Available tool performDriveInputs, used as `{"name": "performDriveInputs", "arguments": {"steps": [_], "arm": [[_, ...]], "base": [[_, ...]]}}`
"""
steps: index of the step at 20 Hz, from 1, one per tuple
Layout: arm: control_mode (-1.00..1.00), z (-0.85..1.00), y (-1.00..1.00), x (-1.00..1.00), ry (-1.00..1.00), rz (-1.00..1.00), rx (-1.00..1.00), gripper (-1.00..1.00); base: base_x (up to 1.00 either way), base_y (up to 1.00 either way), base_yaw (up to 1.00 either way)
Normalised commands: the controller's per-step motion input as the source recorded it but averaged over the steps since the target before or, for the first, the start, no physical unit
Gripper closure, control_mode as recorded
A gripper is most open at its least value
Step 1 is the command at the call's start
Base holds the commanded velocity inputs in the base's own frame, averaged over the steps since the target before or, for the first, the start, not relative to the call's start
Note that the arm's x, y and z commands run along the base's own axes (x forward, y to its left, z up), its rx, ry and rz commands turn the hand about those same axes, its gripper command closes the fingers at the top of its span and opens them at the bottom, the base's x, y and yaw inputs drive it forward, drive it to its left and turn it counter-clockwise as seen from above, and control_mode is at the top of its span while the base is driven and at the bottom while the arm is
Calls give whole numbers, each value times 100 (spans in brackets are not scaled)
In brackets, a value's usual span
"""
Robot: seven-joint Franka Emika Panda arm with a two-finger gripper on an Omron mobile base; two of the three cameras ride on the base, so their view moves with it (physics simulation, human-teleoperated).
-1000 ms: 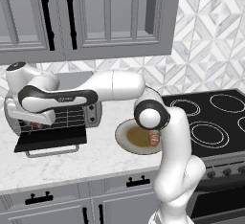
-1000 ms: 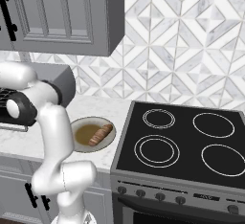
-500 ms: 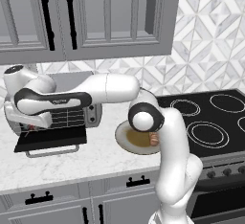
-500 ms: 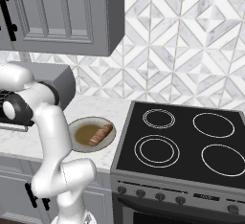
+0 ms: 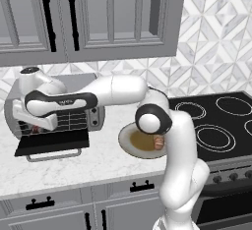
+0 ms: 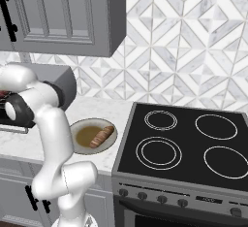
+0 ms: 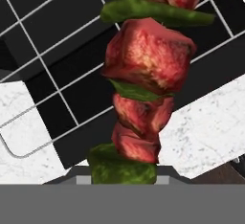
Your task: Pick up the kebab skewer and baguette bread, and place them inside the toaster oven. Close the toaster oven door and start by setting the timer.
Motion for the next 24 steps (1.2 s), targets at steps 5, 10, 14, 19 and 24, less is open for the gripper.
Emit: {"name": "performDriveInputs", "arguments": {"steps": [5, 10, 14, 19, 24], "arm": [[-100, -12, 0, 14, 0, -4, 14, 100], [-100, -11, 0, 18, 0, -3, 10, 100], [-100, 0, 0, 19, 3, -1, 6, 100], [-100, 0, 2, 16, 1, -1, 1, 100], [-100, 0, 7, 13, 0, -1, 0, 100]], "base": [[0, 0, 0], [0, 0, 0], [0, 0, 0], [0, 0, 0], [0, 0, 0]]}}
